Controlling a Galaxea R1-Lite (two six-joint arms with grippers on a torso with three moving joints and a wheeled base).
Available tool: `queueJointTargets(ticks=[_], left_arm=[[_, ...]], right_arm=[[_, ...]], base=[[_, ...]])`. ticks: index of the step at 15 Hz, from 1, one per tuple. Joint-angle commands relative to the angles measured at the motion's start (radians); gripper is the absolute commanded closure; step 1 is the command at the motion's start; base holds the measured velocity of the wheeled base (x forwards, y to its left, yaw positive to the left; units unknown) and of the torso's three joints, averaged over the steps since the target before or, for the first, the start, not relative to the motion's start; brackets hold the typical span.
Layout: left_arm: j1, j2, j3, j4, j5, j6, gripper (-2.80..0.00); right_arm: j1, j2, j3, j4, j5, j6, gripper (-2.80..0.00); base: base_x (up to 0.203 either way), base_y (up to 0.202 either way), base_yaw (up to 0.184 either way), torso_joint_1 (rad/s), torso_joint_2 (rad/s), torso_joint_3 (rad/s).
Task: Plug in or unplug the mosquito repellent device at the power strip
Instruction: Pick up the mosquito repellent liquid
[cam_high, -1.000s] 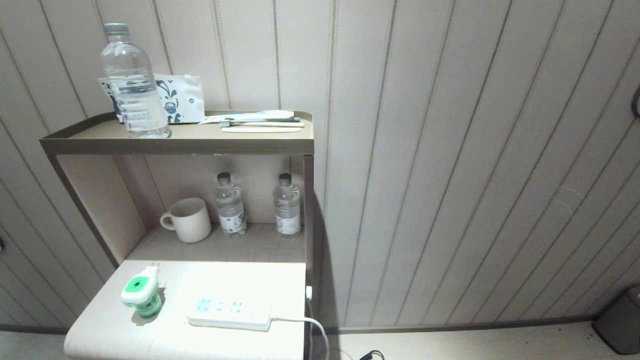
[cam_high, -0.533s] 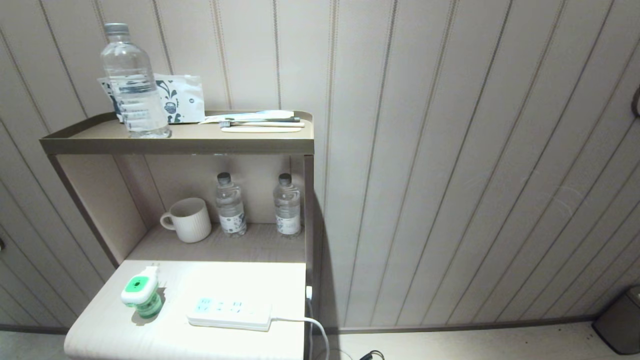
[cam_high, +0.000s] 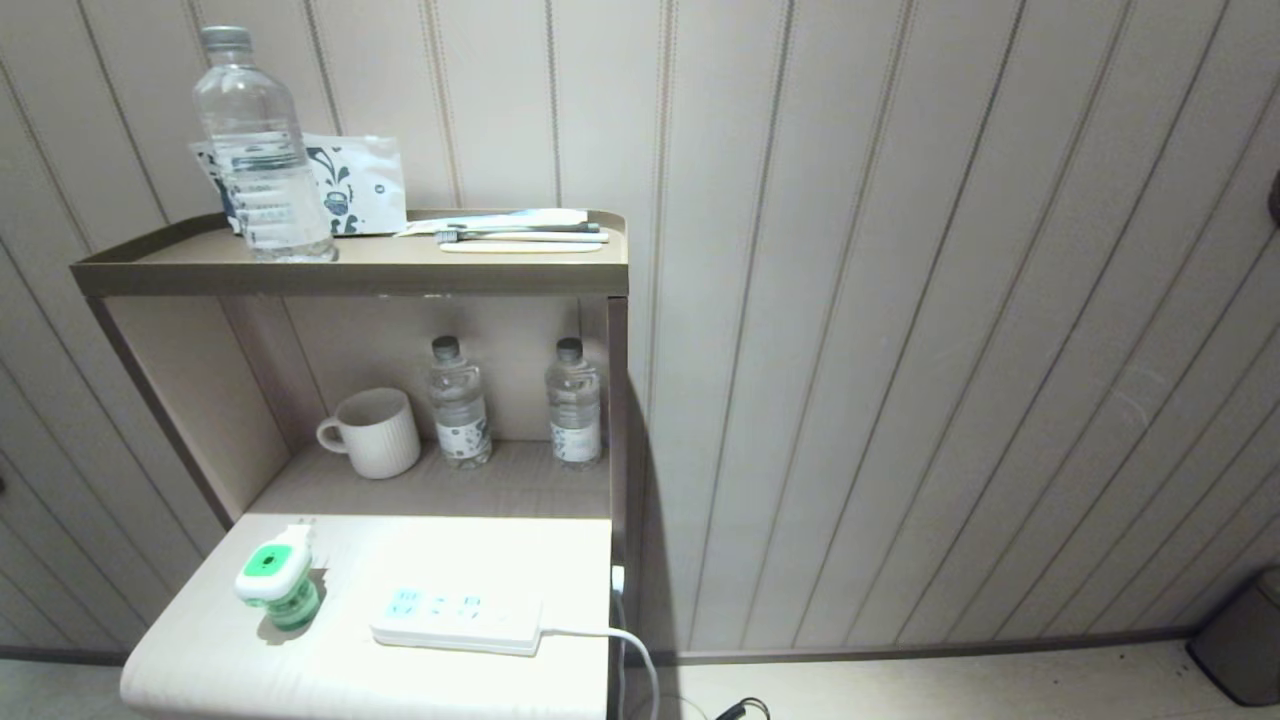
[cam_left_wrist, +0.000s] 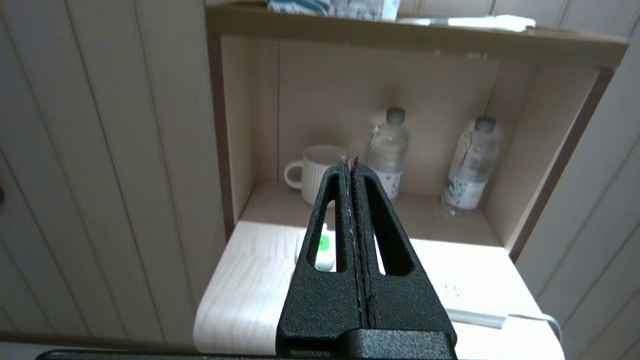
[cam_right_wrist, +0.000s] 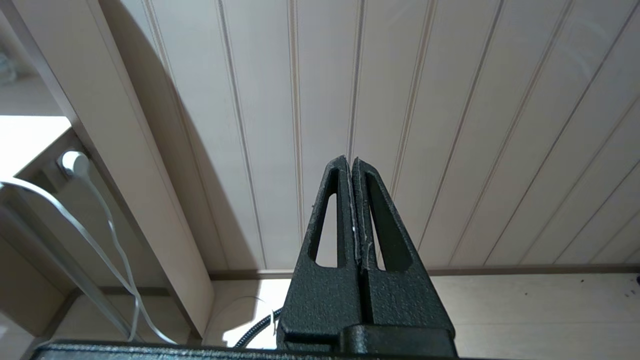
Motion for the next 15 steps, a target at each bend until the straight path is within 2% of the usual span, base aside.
queueJointTargets(ticks=[1, 8, 15], left_arm=[[0.0, 0.017, 0.004, 0.0, 0.002, -0.001, 0.0], [0.0, 0.004, 0.011, 0.0, 0.014, -0.001, 0.0], [0.0, -0.043, 0.073, -0.002, 0.029, 0.001, 0.0]], right_arm=[[0.0, 0.0, 0.0, 0.0, 0.0, 0.0, 0.0], [0.0, 0.001, 0.0, 0.0, 0.0, -0.001, 0.0], [0.0, 0.001, 0.0, 0.0, 0.0, -0.001, 0.0]], base=[[0.0, 0.0, 0.0, -0.196, 0.46, 0.24], [0.0, 0.0, 0.0, -0.222, 0.51, 0.282], [0.0, 0.0, 0.0, -0.201, 0.49, 0.291]])
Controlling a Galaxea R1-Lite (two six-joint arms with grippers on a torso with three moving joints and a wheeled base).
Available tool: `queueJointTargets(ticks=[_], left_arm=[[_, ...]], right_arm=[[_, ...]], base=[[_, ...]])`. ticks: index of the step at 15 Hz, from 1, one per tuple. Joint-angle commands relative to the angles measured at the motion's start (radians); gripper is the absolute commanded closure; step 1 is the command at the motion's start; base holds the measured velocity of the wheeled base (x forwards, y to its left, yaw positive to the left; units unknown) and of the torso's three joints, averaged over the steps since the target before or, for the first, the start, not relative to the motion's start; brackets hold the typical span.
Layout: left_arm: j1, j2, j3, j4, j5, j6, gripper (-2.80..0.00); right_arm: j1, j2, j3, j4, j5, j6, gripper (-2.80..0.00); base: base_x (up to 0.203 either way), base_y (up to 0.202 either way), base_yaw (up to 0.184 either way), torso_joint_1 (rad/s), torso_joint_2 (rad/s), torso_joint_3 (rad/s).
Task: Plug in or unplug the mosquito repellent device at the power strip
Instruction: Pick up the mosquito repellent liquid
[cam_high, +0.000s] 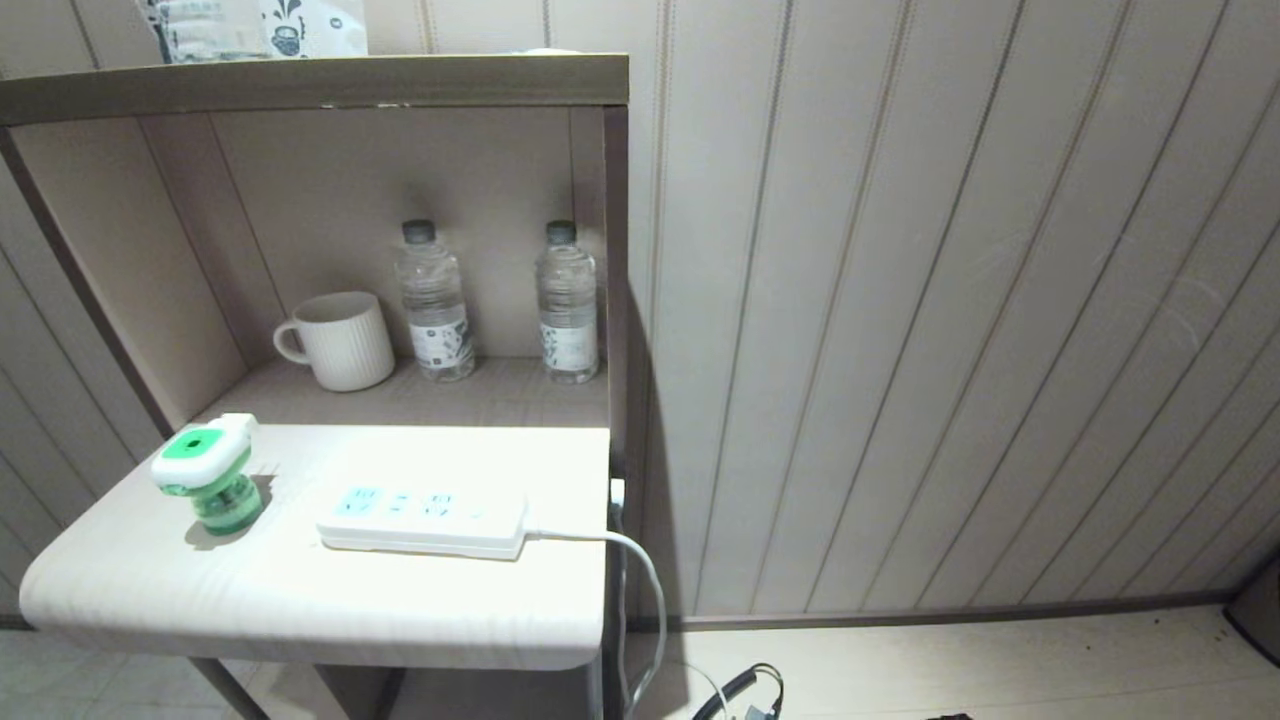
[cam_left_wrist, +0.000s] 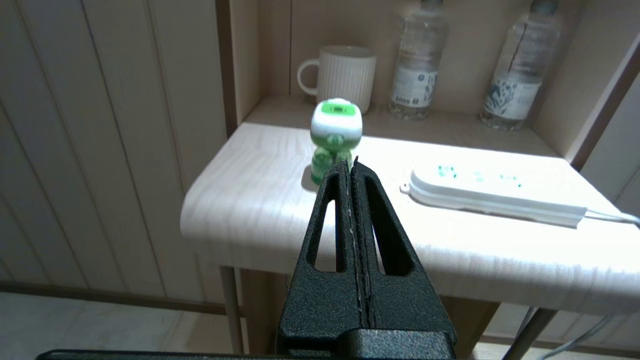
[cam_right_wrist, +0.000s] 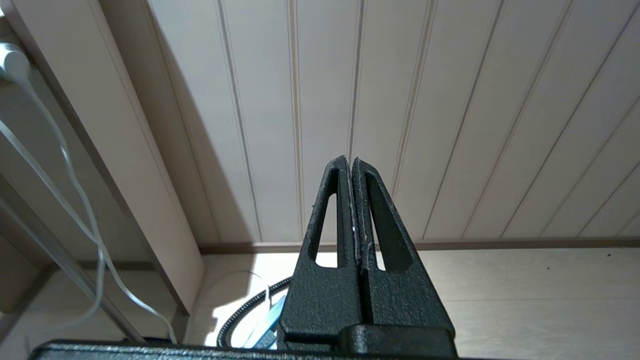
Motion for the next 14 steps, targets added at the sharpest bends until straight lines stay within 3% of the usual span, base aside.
queueJointTargets(ticks=[1, 8, 9, 14], left_arm=[[0.0, -0.005, 0.006, 0.0, 0.001, -0.001, 0.0], [0.0, -0.005, 0.062, -0.001, 0.002, 0.006, 0.0], [0.0, -0.005, 0.084, -0.003, 0.002, 0.006, -2.8], [-0.002, 0.047, 0.112, -0.003, -0.038, 0.027, -2.8]], right_arm=[[0.0, -0.001, 0.0, 0.0, 0.0, 0.0, 0.0], [-0.001, -0.001, 0.0, 0.0, 0.0, 0.0, 0.0], [-0.001, -0.001, 0.0, 0.0, 0.0, 0.0, 0.0], [-0.001, -0.001, 0.0, 0.0, 0.0, 0.0, 0.0]], base=[[0.0, 0.0, 0.0, -0.179, 0.48, 0.287], [0.0, 0.0, 0.0, -0.059, 0.17, 0.104], [0.0, 0.0, 0.0, 0.0, 0.0, 0.0], [0.0, 0.0, 0.0, 0.0, 0.0, 0.0]])
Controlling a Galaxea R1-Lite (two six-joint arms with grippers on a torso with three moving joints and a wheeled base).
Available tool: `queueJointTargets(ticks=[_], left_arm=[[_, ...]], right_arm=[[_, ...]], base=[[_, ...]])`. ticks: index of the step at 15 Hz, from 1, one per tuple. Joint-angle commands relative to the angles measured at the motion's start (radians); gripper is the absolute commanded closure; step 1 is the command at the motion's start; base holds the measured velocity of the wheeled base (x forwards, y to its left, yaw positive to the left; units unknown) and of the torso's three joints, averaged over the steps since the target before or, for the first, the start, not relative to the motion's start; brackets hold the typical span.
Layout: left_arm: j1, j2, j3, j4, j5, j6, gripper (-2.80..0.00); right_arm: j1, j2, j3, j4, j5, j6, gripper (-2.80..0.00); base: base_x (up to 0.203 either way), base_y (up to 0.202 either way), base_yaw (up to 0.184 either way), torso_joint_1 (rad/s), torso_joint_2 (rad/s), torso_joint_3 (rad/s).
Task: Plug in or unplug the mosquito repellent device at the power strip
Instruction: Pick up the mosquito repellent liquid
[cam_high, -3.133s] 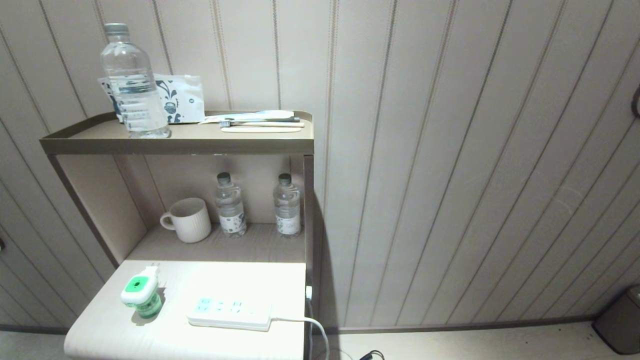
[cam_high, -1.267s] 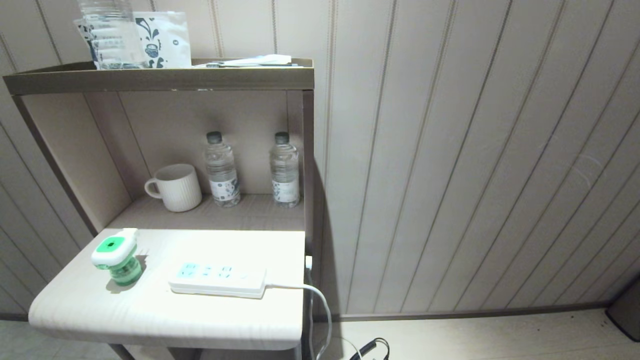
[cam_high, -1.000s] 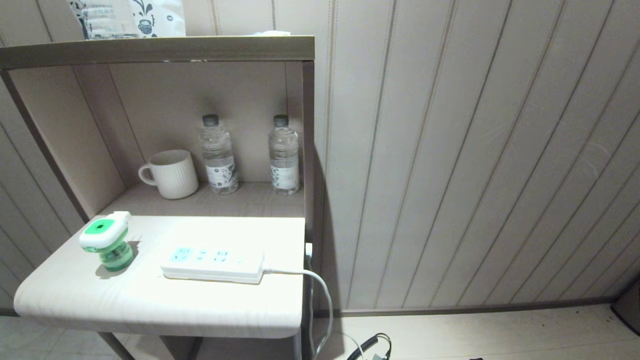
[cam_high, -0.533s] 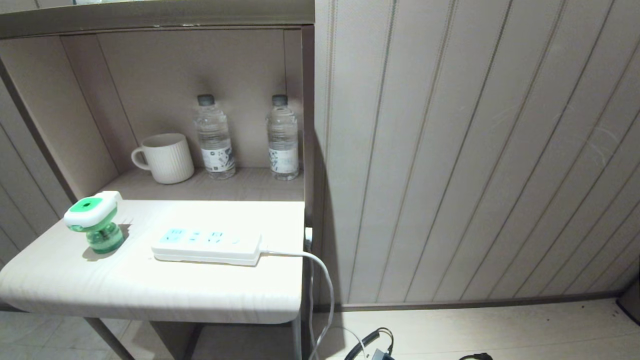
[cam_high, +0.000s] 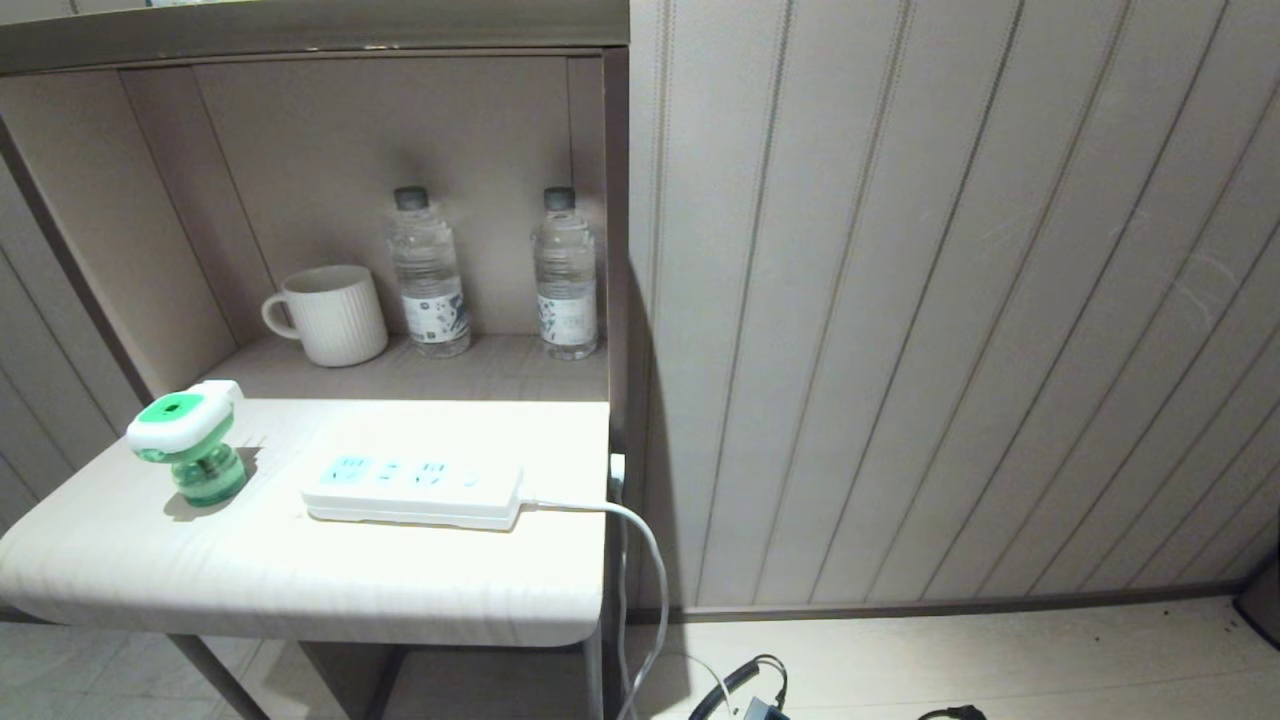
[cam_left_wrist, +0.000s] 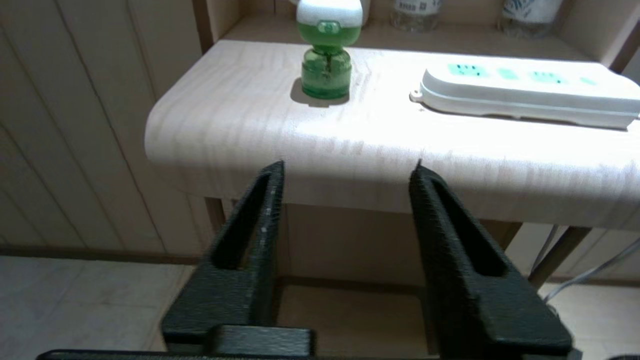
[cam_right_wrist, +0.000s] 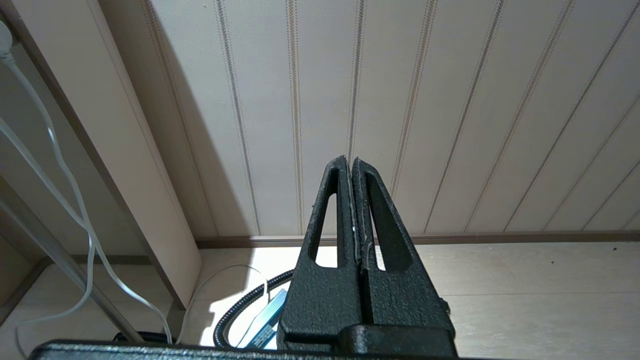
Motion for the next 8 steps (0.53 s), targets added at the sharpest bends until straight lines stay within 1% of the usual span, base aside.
queueJointTargets(ticks=[1, 3, 8], left_arm=[[0.0, 0.056, 0.001, -0.008, -0.004, 0.011, -2.8], [0.0, 0.133, -0.007, -0.075, -0.004, 0.015, -2.8], [0.001, 0.416, 0.001, -0.407, 0.004, 0.007, -2.8]], right_arm=[[0.0, -0.001, 0.0, 0.0, 0.0, 0.0, 0.0], [0.0, -0.001, 0.0, 0.0, 0.0, 0.0, 0.0], [0.0, -0.001, 0.0, 0.0, 0.0, 0.0, 0.0]], base=[[0.0, 0.0, 0.0, 0.0, 0.0, 0.0], [0.0, 0.0, 0.0, 0.0, 0.0, 0.0], [0.0, 0.0, 0.0, 0.0, 0.0, 0.0]])
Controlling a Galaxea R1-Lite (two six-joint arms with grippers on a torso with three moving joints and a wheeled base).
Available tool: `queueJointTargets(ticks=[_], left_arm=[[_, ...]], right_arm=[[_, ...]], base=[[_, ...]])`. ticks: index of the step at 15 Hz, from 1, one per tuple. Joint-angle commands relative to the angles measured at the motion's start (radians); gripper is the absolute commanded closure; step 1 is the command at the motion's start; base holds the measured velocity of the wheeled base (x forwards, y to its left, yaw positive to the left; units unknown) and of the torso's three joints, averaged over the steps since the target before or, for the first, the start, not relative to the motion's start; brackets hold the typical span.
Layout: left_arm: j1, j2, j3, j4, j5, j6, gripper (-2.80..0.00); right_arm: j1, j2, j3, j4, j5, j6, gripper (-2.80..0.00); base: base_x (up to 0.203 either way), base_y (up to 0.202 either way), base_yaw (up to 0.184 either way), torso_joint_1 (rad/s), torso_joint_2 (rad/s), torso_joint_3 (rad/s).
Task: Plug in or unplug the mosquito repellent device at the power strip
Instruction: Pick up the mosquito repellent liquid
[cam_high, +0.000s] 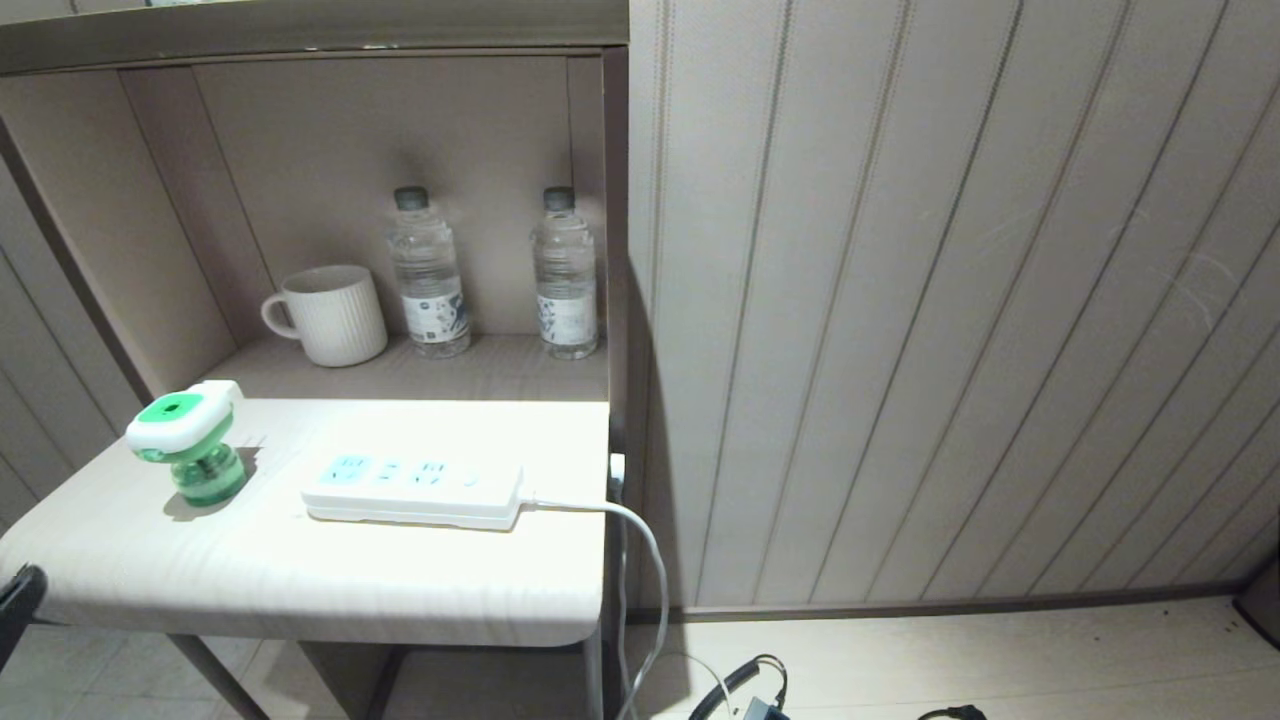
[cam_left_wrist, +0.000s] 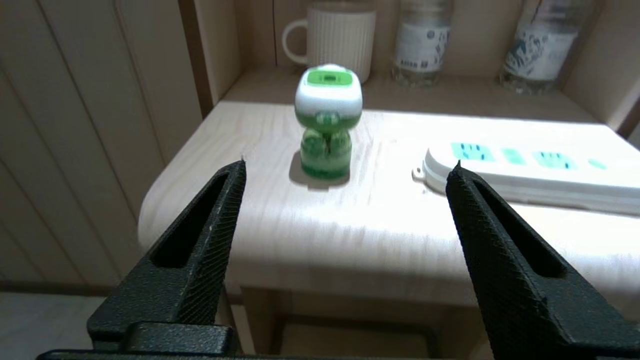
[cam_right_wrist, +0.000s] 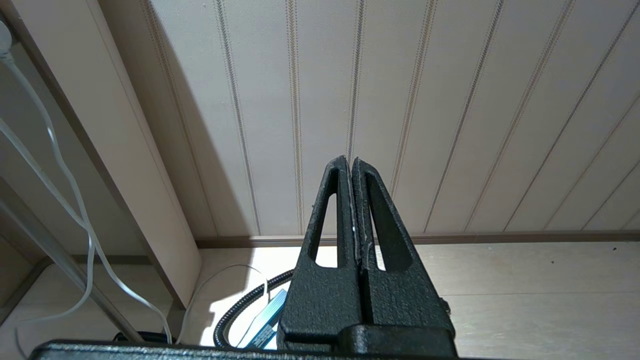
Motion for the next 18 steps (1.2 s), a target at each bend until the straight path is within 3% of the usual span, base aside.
queueJointTargets(ticks=[1, 6, 9, 13, 16, 18], left_arm=[[-0.001, 0.146, 0.008, -0.108, 0.003, -0.007, -2.8], [-0.004, 0.304, -0.017, -0.155, 0.0, -0.057, -2.8], [-0.004, 0.427, -0.001, -0.318, -0.001, -0.052, -2.8], [-0.004, 0.548, 0.035, -0.453, -0.001, -0.04, -2.8], [-0.003, 0.654, 0.08, -0.652, -0.001, -0.04, -2.8], [0.004, 0.675, 0.087, -0.687, -0.001, -0.046, -2.8]], right_arm=[[0.0, -0.001, 0.0, 0.0, 0.0, 0.0, 0.0], [0.0, -0.001, 0.0, 0.0, 0.0, 0.0, 0.0], [0.0, -0.001, 0.0, 0.0, 0.0, 0.0, 0.0], [0.001, -0.001, 0.0, 0.0, 0.0, 0.0, 0.0], [0.0, -0.001, 0.0, 0.0, 0.0, 0.0, 0.0], [0.0, -0.001, 0.0, 0.0, 0.0, 0.0, 0.0]], base=[[0.0, 0.0, 0.0, 0.0, 0.0, 0.0], [0.0, 0.0, 0.0, 0.0, 0.0, 0.0], [0.0, 0.0, 0.0, 0.0, 0.0, 0.0], [0.0, 0.0, 0.0, 0.0, 0.0, 0.0], [0.0, 0.0, 0.0, 0.0, 0.0, 0.0], [0.0, 0.0, 0.0, 0.0, 0.0, 0.0]])
